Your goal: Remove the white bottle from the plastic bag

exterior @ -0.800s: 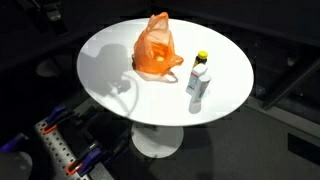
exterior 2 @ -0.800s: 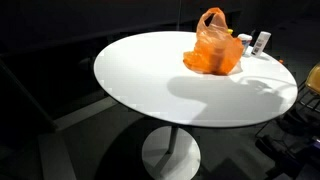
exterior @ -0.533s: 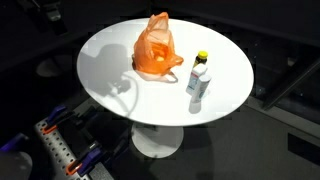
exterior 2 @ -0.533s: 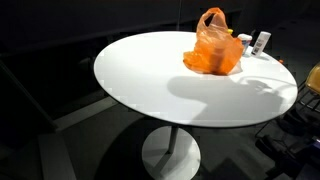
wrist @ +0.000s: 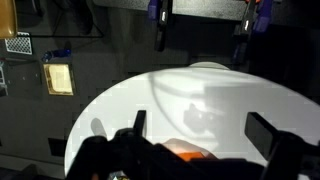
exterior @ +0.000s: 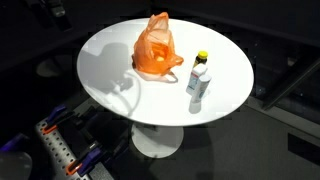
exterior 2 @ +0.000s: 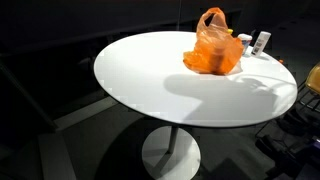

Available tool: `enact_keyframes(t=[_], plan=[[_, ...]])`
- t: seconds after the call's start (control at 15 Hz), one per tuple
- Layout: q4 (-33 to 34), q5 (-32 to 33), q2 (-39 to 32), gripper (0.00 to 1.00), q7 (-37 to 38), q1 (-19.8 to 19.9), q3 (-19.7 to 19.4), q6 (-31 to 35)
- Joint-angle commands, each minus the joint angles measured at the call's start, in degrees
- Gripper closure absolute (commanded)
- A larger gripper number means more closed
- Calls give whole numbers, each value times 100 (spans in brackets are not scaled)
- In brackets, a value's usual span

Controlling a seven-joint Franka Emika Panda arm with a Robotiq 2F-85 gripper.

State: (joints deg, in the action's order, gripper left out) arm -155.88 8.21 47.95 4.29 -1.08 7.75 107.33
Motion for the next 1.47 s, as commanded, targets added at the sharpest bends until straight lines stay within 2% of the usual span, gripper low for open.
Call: enact_keyframes(t=[0.0, 0.8, 1.13, 1.4], plan=[[610, -72, -748, 0, 31, 35, -207, 184], [2224, -396, -2934, 0, -251, 365, -1115, 1123], [2647, -683, -3624, 0, -563, 462, -1382, 1493], [2848, -877, -4147, 0, -1026, 513, -1506, 2058]])
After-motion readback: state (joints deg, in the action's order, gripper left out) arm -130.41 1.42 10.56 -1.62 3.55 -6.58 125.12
